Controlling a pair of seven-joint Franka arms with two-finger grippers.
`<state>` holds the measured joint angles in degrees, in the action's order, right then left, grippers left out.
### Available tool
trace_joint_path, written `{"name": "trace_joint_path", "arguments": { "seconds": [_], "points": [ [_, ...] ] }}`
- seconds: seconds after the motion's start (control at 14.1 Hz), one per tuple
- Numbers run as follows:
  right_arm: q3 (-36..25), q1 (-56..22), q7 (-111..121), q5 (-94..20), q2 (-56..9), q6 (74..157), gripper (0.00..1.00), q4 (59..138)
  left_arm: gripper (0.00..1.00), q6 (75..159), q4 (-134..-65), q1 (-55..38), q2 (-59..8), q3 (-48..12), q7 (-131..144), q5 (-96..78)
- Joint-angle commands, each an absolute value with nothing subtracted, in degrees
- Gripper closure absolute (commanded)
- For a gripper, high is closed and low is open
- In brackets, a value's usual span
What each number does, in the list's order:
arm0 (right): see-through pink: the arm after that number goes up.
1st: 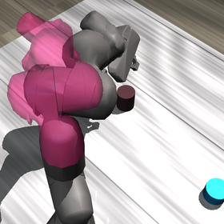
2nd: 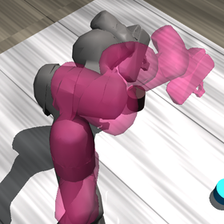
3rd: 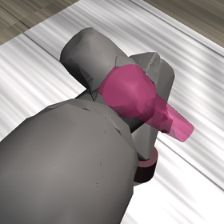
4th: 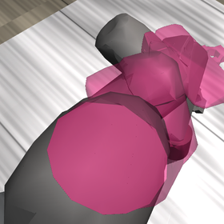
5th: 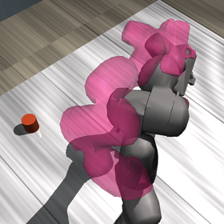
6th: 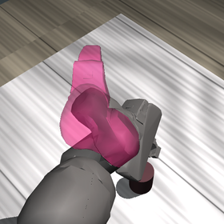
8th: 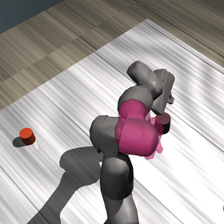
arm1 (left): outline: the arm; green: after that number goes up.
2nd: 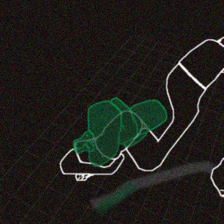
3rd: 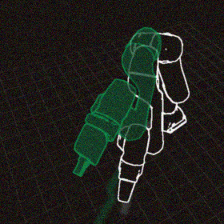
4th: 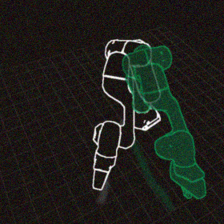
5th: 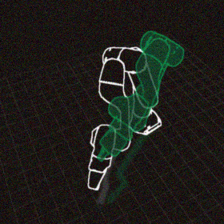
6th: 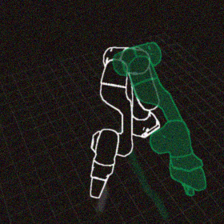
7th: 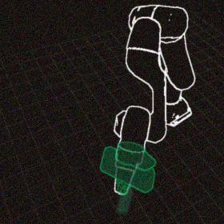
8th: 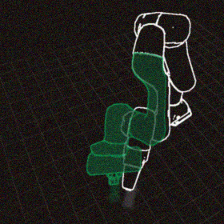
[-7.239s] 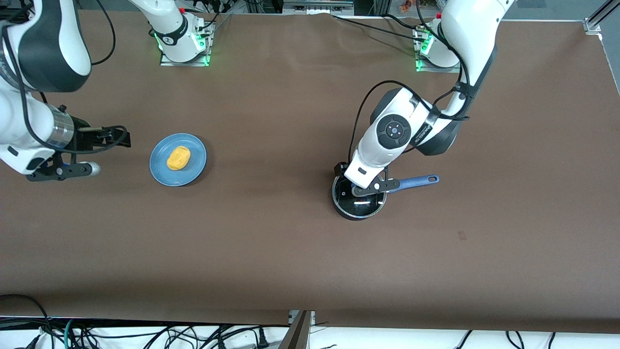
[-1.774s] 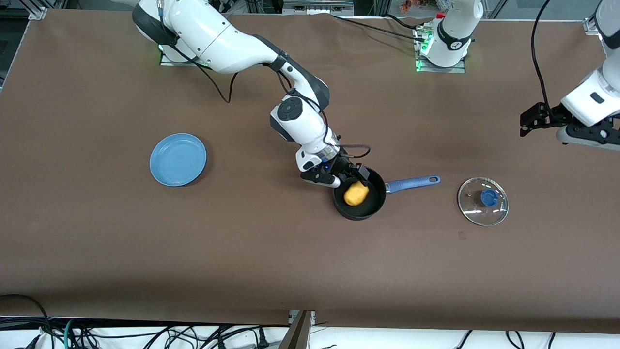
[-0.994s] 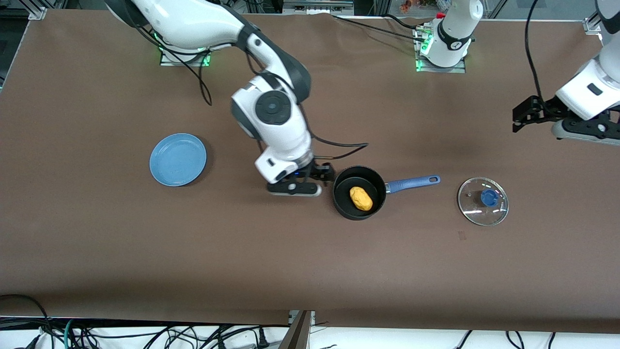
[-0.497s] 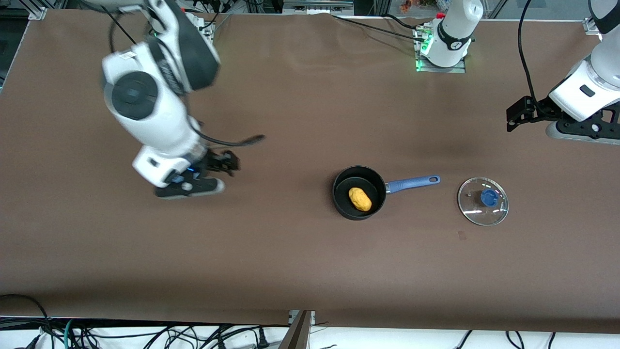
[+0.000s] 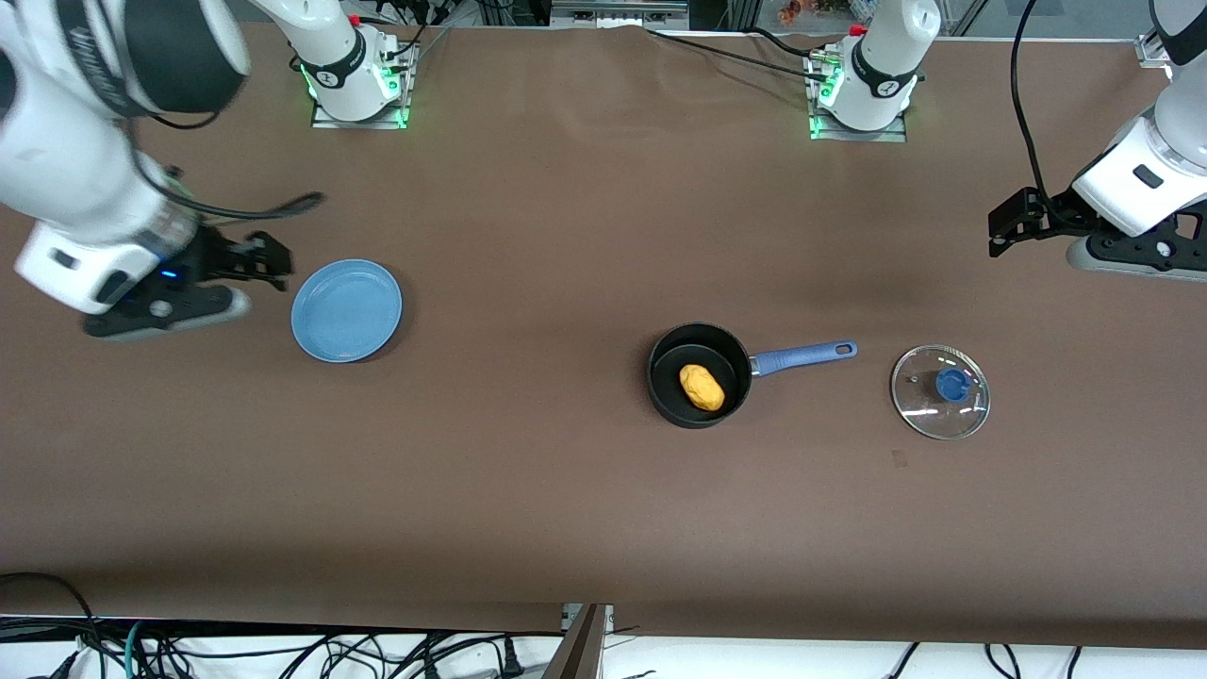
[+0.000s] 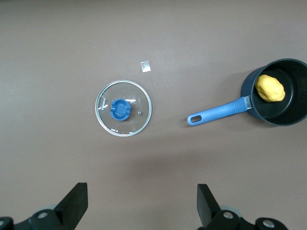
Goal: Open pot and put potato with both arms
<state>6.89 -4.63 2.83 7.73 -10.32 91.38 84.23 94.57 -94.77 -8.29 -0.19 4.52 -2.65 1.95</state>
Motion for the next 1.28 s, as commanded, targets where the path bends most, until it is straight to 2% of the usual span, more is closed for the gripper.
{"name": "trace_joint_path", "arguments": {
  "seconds": [0.0,0.14,0.43,0.78,0.99,1.21],
  "points": [
    [6.42,-3.17,3.43,6.85,-2.12,91.06,0.00,93.59,0.00,93.25,-93.08,-8.79,-0.88,5.36,-3.34,1.41],
    [6.42,-3.08,3.60,6.59,-1.85,90.88,0.00,93.69,0.00,93.34,-92.99,-8.88,-0.88,5.19,-2.12,0.53],
    [3.35,-1.23,4.30,-2.72,0.79,88.43,0.00,93.25,0.00,93.43,-92.99,-9.32,-0.97,4.57,-0.62,0.62],
    [3.78,-1.32,4.48,0.34,0.09,86.22,0.00,92.56,0.00,93.43,-92.99,-8.97,-0.97,4.48,-0.44,0.62],
    [3.78,-1.76,4.48,0.88,-3.06,83.68,0.00,88.08,0.00,93.51,-93.16,-4.68,-0.88,0.11,-0.44,0.70],
    [3.78,-1.76,4.31,0.79,-3.43,83.41,0.00,87.63,0.00,93.43,-93.08,-4.04,-0.97,-0.44,-0.44,0.70]
  ]
}}
